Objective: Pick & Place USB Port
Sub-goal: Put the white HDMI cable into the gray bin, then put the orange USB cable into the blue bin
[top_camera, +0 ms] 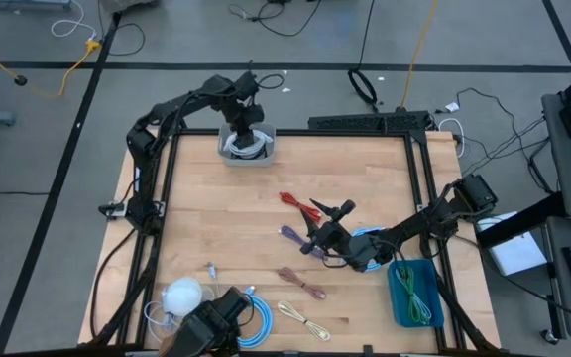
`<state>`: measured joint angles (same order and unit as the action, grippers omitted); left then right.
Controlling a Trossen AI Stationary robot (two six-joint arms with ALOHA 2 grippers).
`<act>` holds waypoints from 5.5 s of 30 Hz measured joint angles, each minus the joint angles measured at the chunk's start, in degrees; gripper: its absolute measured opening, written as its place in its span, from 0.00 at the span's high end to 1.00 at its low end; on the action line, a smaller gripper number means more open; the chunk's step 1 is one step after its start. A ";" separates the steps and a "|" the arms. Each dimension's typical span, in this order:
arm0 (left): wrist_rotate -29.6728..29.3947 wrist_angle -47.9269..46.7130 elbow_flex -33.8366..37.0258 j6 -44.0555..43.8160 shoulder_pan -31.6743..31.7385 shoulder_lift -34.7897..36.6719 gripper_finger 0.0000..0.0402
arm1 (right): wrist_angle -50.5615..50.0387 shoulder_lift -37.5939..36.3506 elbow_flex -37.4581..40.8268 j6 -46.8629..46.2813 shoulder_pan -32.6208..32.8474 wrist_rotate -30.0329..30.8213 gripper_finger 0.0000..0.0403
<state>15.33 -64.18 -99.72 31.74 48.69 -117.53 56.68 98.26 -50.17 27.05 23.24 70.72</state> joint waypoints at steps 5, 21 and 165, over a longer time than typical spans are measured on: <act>-4.34 0.43 0.00 0.12 -1.70 0.84 0.84 | 0.01 0.00 0.00 -0.02 0.09 0.00 0.59; 1.73 -4.50 0.02 1.43 -0.34 2.22 0.93 | 0.01 0.00 0.02 -0.03 0.11 0.01 0.59; 6.87 -0.90 0.00 4.22 -28.24 5.96 1.00 | -2.51 0.02 0.02 -1.04 -0.04 6.24 0.59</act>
<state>22.21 -65.08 -99.72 35.97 20.44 -111.56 54.16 98.28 -50.15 26.01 23.20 76.96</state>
